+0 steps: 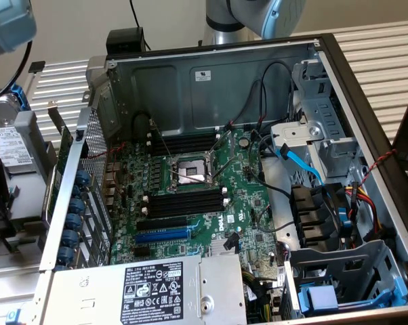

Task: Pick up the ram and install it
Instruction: 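Pick up the ram and move it above insertion slot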

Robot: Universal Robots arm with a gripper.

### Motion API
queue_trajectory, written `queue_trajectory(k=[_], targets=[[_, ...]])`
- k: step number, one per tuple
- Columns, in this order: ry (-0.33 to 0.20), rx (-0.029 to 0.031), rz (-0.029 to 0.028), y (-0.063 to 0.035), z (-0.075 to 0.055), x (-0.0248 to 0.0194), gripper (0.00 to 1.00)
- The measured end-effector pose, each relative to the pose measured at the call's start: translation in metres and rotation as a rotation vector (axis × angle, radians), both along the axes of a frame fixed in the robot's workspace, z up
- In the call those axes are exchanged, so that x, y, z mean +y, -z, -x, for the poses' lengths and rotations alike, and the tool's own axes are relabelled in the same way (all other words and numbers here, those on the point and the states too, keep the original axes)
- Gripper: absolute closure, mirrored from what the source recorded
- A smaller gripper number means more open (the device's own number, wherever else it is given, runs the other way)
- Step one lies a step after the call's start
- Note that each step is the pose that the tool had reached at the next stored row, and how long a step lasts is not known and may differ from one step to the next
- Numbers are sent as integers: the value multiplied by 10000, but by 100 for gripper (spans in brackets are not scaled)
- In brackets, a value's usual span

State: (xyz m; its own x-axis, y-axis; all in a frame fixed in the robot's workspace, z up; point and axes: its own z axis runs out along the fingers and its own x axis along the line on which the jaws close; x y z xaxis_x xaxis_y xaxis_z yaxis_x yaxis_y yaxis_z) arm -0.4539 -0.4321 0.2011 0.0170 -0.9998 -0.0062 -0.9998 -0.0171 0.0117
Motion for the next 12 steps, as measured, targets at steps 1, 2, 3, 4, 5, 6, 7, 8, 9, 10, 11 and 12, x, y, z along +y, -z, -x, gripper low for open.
queue_trajectory(k=[1, 2, 3, 4, 5, 6, 7, 8, 9, 10, 11, 12], targets=[[1, 0, -4, 4, 0, 0, 67], [1, 0, -7, 9, 0, 0, 67], [2, 0, -10, 13, 0, 0, 67], [3, -1, -12, 17, 0, 0, 67], [4, 0, -14, 20, 0, 0, 67], [4, 0, -15, 23, 0, 0, 67], [4, 1, -15, 25, 0, -1, 69], [4, 2, -15, 26, 0, -1, 76], [5, 0, -16, 27, 0, -1, 82], [4, 1, -16, 28, -1, -2, 82], [5, 0, -17, 29, -1, -3, 87], [4, 0, -17, 28, -1, -4, 87]])
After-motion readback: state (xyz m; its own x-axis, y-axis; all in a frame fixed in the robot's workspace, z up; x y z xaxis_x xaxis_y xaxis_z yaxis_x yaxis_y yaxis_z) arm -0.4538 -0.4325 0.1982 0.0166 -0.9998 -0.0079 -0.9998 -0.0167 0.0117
